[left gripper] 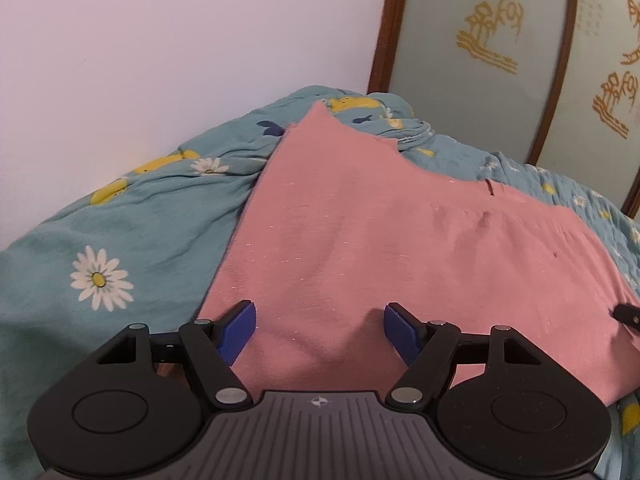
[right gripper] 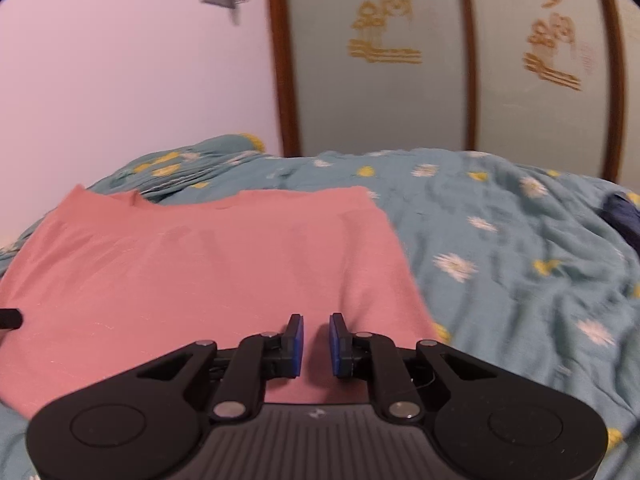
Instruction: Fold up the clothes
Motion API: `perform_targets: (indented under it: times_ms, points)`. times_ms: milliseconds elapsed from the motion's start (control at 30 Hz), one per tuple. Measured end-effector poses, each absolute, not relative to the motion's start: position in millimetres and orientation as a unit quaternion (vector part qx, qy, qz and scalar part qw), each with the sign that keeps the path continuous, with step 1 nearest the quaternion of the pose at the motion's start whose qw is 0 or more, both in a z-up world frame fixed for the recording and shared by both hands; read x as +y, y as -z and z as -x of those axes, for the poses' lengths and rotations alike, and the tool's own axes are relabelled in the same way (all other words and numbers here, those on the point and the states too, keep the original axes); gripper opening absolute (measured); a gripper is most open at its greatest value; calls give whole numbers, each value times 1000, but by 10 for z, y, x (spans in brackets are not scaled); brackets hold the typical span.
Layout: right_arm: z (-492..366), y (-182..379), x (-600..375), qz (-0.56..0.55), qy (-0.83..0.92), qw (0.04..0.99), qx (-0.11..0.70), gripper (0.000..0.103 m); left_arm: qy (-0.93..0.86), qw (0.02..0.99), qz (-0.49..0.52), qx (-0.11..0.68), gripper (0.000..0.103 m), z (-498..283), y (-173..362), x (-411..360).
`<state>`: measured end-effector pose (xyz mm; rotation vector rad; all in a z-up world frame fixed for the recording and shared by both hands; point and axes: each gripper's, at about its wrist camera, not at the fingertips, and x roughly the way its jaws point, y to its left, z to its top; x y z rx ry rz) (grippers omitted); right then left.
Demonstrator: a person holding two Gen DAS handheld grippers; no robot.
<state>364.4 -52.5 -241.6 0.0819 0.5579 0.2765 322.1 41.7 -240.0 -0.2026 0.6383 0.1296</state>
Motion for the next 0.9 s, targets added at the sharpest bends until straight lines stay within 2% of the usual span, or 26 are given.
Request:
perform_targets:
  times_ms: [267,400,567,667,900]
  points:
    - [-3561,2372,-780,-68,-99,949,291,12,-82,937,121,317,67,-3163,2260,436]
    - [-3414,2149,-617,-57,-122,953,269,33,-69,936,134,319,67,-3125,2198,373]
    - [-3317,2177,-334,-44,-188,940,282,34,-46,936,112,329,68,-3107,2227,149]
    - [-3337,2347,-278,-35,-186,935,298,34,-55,937,78,335,68,-3117,2322,81]
    - [-3299,2405,-238,-39,-172,940,292,34,-52,940,80,329,71,-3103,2398,91]
